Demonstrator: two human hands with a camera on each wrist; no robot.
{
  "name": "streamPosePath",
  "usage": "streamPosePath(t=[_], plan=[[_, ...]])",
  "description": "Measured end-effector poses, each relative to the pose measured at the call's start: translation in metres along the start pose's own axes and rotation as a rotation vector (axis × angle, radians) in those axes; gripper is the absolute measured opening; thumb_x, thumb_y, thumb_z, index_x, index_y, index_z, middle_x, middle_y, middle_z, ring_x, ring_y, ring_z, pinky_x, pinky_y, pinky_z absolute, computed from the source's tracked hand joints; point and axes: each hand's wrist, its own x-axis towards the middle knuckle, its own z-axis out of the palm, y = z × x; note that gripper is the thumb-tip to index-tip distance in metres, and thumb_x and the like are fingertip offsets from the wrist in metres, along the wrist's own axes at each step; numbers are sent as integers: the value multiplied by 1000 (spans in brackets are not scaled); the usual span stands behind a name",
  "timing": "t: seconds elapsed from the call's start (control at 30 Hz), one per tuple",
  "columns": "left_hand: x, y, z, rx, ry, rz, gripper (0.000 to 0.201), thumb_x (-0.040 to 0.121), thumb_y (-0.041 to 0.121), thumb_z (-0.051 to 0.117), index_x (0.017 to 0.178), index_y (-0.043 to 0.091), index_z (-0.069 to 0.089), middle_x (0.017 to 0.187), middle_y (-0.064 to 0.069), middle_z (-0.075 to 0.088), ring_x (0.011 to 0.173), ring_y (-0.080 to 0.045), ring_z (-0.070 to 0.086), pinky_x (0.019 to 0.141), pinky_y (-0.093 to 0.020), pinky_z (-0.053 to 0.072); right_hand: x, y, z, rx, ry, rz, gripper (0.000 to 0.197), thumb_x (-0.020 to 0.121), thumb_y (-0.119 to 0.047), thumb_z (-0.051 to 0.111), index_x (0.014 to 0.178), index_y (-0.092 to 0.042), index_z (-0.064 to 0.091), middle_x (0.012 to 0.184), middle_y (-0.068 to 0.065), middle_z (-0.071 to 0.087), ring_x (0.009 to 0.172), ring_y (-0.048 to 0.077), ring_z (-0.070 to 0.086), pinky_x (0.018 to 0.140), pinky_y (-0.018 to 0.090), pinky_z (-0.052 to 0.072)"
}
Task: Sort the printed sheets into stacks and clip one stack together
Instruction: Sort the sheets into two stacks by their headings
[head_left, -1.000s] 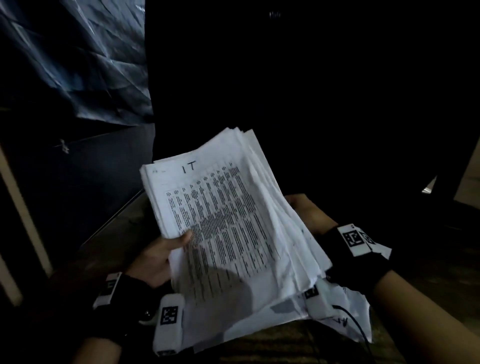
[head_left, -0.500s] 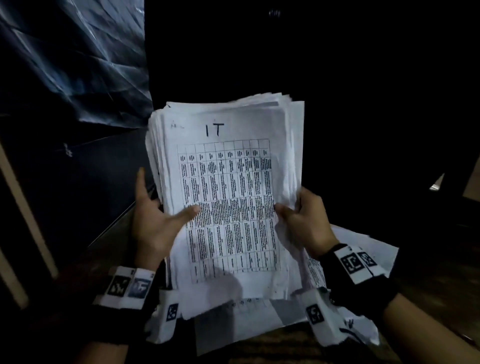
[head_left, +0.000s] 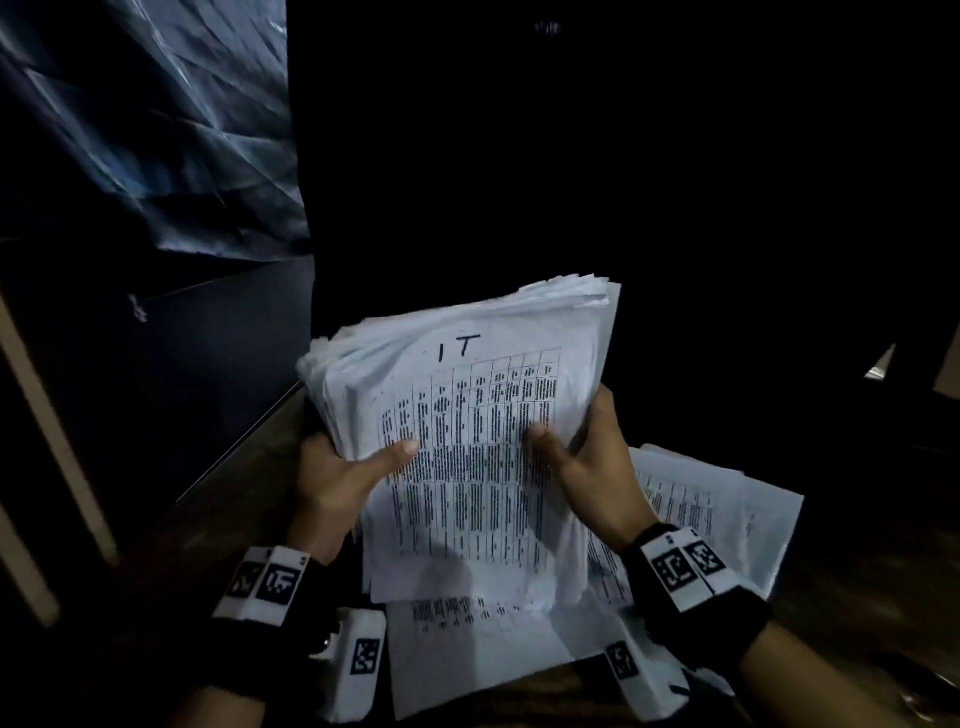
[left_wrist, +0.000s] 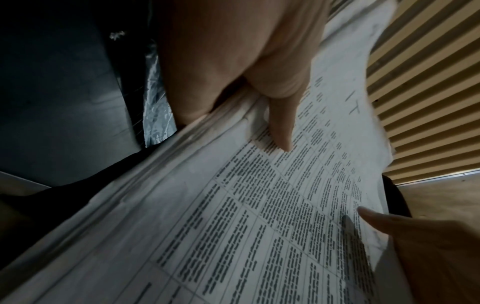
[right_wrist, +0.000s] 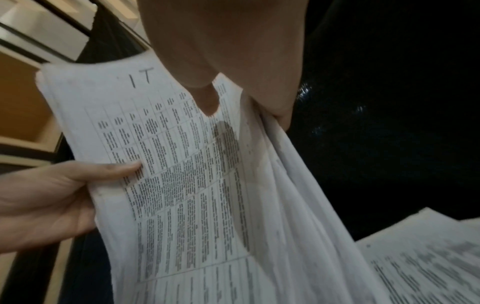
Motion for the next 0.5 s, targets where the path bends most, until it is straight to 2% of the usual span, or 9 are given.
streamPosePath(t=[0.1, 0.17, 0.23, 0.27, 0.33, 0.37, 0.43, 0.47, 0.5], plan=[[3, 12, 1, 14, 14, 27, 24, 65, 12, 82, 83, 22, 69, 68, 15, 73, 71, -2, 71, 61, -16, 55, 9, -7, -1, 25, 73, -31, 42, 91, -9, 56, 130, -8, 40, 126, 3, 57, 116, 14, 55, 104, 39, 45], [6, 21, -2, 35, 12, 60, 21, 67, 18, 82, 84, 19, 70, 71, 13, 75, 72, -3, 71, 62, -17, 55, 13, -10, -3, 47, 83, -42, 42, 90, -7, 57, 129, -8, 41, 122, 0, 58, 113, 11, 57, 100, 30, 48], [6, 18, -6, 67, -22, 53, 31, 69, 17, 81, 97, 10, 69, 86, 4, 74, 81, -12, 71, 68, -20, 56, 12, -7, -3, 50, 20, -28, 44, 89, -7, 58, 129, -10, 40, 121, -1, 59, 112, 10, 58, 98, 27, 49], [4, 14, -6, 106, -51, 48, 34, 71, 13, 80, 101, 5, 68, 89, 1, 72, 85, -17, 69, 67, -17, 55, 11, -2, -2, 38, -22, -12, 42, 89, -6, 57, 128, -11, 41, 121, 1, 60, 112, 12, 59, 98, 29, 49], [0, 5, -8, 205, -38, 58, 29, 75, 5, 75, 102, 0, 66, 82, 1, 66, 86, -23, 66, 56, -7, 50, 9, 9, 0, -52, -123, 40, 36, 89, -3, 55, 123, -10, 45, 117, 6, 63, 108, 19, 61, 96, 34, 50], [-1, 3, -10, 237, -9, 75, 26, 78, 3, 73, 102, 0, 66, 78, 3, 63, 81, -21, 66, 52, -5, 47, 8, 16, 1, -125, -172, 77, 35, 88, -4, 56, 121, -9, 46, 114, 8, 64, 104, 21, 62, 92, 35, 51], [0, 8, -16, 273, 41, 109, 23, 81, 3, 69, 104, 4, 66, 73, 5, 61, 64, -6, 66, 50, -9, 48, 11, 33, -2, -282, -234, 168, 39, 86, -6, 59, 123, -8, 46, 112, 11, 65, 97, 26, 63, 81, 33, 52], [2, 14, -21, 290, 66, 122, 21, 82, 5, 69, 103, 4, 66, 72, 2, 62, 60, -5, 64, 52, -16, 50, 13, 43, -6, -379, -252, 229, 43, 86, -10, 60, 126, -8, 45, 114, 13, 64, 98, 28, 62, 79, 34, 51], [5, 21, -26, 310, 100, 138, 21, 83, 9, 70, 102, 1, 67, 74, -4, 63, 63, -12, 63, 59, -22, 50, 15, 54, -9, -497, -292, 280, 44, 88, -16, 60, 128, -7, 44, 115, 16, 62, 102, 31, 61, 82, 36, 48]])
